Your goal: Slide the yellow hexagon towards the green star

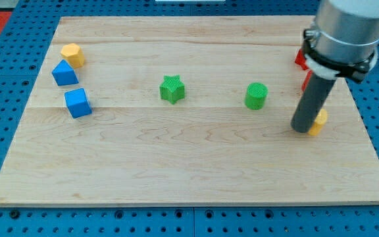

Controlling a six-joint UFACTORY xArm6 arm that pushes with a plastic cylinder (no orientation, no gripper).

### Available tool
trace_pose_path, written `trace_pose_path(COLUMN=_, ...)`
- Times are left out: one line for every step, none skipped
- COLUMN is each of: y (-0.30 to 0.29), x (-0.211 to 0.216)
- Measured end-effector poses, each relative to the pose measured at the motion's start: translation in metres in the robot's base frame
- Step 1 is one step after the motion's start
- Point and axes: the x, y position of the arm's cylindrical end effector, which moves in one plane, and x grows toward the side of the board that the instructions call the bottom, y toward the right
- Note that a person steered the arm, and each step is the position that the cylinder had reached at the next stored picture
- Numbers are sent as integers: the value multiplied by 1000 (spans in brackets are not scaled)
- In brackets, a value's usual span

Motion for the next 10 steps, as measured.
trace_pose_path(y=36, x=-10)
trace_pose_path(y=18, x=-2)
trace_pose_path(y=-50, x=13)
trace_pose_path(y=-134, x=13)
trace_pose_path(y=-199, x=-4)
trace_pose_path(y=-247, x=-34)
trace_pose_path(y=-288, x=-60)
trace_pose_path(y=-316, x=-98)
trace_pose_path(y=-330, x=-147)
trace_pose_path(y=-346, x=-192)
